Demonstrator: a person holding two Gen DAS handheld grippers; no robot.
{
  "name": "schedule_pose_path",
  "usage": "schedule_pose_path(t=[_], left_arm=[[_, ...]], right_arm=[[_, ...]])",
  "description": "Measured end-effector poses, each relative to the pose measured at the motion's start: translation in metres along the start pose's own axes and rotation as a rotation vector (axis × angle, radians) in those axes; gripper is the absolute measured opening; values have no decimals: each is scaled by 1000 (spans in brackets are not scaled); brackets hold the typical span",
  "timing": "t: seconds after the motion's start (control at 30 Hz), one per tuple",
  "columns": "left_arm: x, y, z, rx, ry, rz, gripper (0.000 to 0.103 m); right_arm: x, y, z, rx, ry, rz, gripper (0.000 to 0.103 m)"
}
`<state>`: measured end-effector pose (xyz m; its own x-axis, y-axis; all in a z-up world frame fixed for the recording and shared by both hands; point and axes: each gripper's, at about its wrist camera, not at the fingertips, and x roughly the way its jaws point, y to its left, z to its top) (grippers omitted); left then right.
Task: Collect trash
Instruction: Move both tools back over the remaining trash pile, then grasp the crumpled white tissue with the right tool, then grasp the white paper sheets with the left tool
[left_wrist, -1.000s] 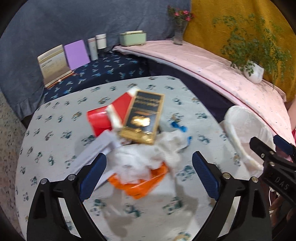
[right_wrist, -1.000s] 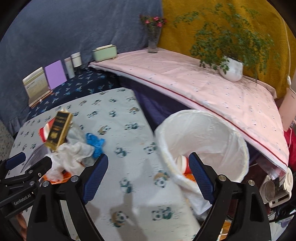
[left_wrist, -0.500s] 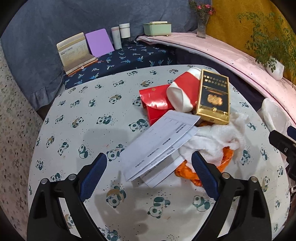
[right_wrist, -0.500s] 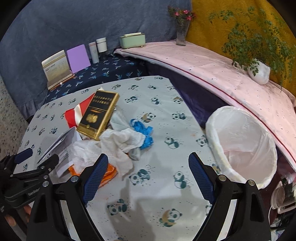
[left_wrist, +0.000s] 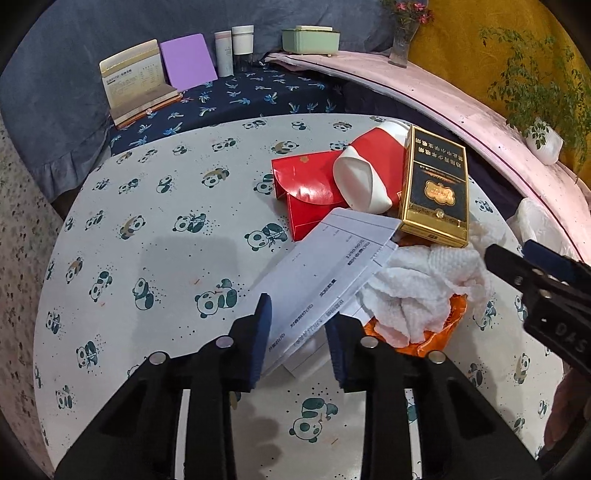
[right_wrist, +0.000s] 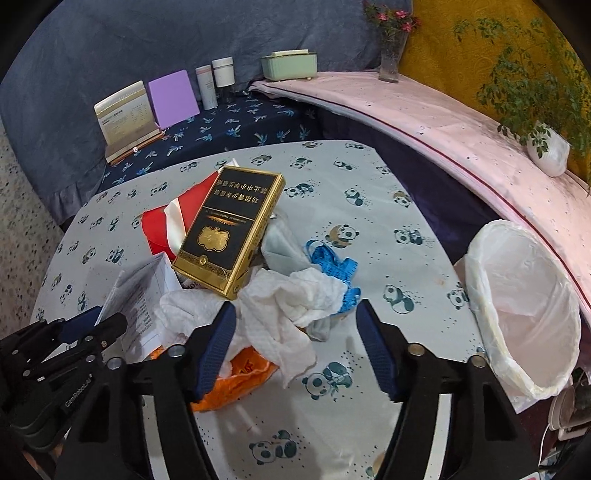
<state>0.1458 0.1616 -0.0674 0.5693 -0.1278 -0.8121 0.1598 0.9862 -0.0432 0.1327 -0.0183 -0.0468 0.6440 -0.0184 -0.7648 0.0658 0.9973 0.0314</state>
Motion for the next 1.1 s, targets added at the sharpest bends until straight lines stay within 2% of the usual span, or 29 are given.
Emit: schedule_pose_path(t=[0.17, 0.23, 0.33, 0.67, 1.1], left_arm=[[-7, 1, 4, -6, -12, 1, 16], [-12, 2, 6, -18, -16, -4, 15], [-18, 3, 9, -20, -29, -1, 11], [-45, -4, 22, -28, -88, -7, 7], [-89, -45, 41, 10, -182, -48, 6]], right_arm=[[14, 7, 0, -17, 27, 10, 36], [17, 7, -1, -18, 35, 14, 21], [13, 5, 0, -8, 26, 23, 9], [-26, -20, 13, 29, -65, 24, 4], [-76, -69, 22, 108, -176, 6, 4]])
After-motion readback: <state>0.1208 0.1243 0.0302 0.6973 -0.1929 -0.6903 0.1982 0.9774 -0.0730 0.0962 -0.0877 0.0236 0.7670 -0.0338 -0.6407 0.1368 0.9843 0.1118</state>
